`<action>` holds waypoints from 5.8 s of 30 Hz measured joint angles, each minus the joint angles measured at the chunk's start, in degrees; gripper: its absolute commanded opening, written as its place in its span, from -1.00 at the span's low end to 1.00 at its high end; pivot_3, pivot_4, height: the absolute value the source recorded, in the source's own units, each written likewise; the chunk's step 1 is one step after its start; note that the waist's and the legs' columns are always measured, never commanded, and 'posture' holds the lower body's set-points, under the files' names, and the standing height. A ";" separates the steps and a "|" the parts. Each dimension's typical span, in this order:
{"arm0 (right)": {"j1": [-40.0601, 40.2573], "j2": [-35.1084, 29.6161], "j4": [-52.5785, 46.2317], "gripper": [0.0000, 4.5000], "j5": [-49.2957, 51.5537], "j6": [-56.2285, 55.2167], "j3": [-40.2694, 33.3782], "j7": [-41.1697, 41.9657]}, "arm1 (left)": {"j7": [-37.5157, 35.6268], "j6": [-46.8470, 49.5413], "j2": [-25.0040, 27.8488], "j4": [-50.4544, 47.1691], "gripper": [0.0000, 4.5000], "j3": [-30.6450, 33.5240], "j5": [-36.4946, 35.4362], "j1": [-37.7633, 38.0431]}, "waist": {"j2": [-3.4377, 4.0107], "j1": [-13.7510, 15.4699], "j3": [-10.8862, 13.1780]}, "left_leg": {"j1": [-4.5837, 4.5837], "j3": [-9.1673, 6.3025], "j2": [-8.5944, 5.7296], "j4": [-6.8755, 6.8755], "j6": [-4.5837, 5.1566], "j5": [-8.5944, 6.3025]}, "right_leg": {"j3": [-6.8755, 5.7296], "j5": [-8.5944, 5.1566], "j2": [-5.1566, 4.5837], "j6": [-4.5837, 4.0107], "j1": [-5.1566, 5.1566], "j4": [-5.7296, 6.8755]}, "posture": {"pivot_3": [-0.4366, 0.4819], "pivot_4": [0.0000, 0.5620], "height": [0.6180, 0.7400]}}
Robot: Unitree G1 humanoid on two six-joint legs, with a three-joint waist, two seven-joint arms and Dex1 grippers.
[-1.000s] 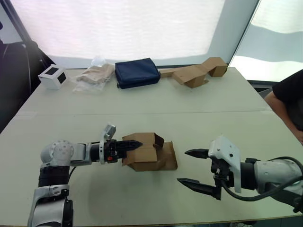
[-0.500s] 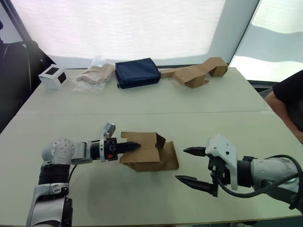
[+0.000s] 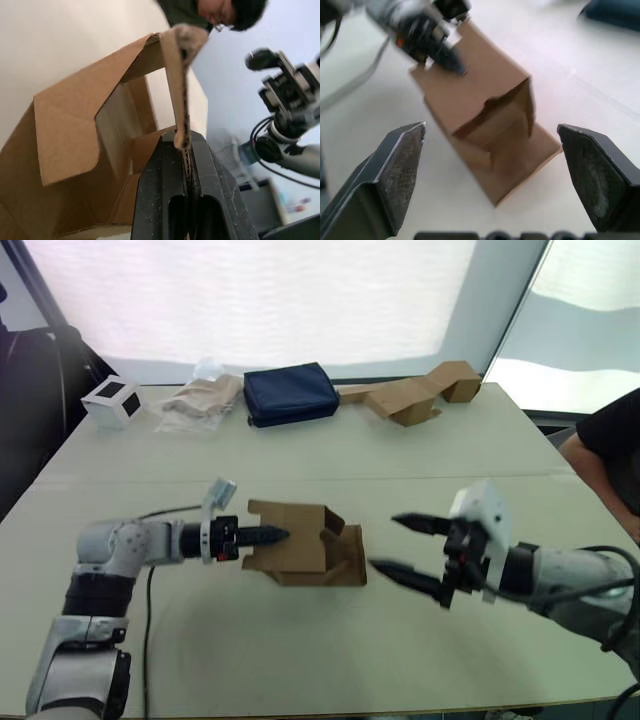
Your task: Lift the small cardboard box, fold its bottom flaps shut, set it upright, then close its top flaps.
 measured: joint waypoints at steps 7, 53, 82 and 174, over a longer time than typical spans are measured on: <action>-12.91 13.41 8.93 -0.86 -1.20 -8.24 -0.77 -14.18 | -5.96 -10.98 0.93 5.24 -1.00 0.08 3.57 -14.44 | 0.12 -0.62 0.02 | -0.03 0.18 -0.05 -0.02 0.07 -0.04 | 0.04 0.01 -0.03 0.03 -0.19 0.05 | -0.05 -0.47 1.00; -23.41 15.19 13.36 -0.95 -13.71 -6.67 9.29 0.46 | -10.10 -12.40 -3.44 4.30 -1.00 0.20 3.48 -20.06 | 0.12 -0.44 0.03 | -0.14 0.12 0.00 -0.04 0.08 -0.04 | 0.01 0.01 -0.05 0.03 -0.28 0.09 | -0.05 -0.47 1.00; -10.12 6.29 8.26 -0.95 -2.04 -1.63 2.69 0.09 | -11.14 -12.52 -3.54 5.03 -1.00 0.15 3.31 -21.47 | 0.10 -0.39 0.04 | -0.15 0.13 0.03 -0.02 0.10 -0.05 | 0.03 0.01 0.05 0.03 -0.27 0.05 | -0.05 -0.47 1.00; -14.63 35.44 25.14 0.99 25.53 -16.52 -1.05 -3.36 | -8.89 -14.86 -4.28 5.87 -1.00 3.05 0.93 -23.05 | 0.18 -0.78 0.07 | -0.09 0.13 0.12 -0.03 0.05 -0.02 | 0.07 0.01 0.00 0.02 -0.27 0.14 | -0.05 -0.47 1.00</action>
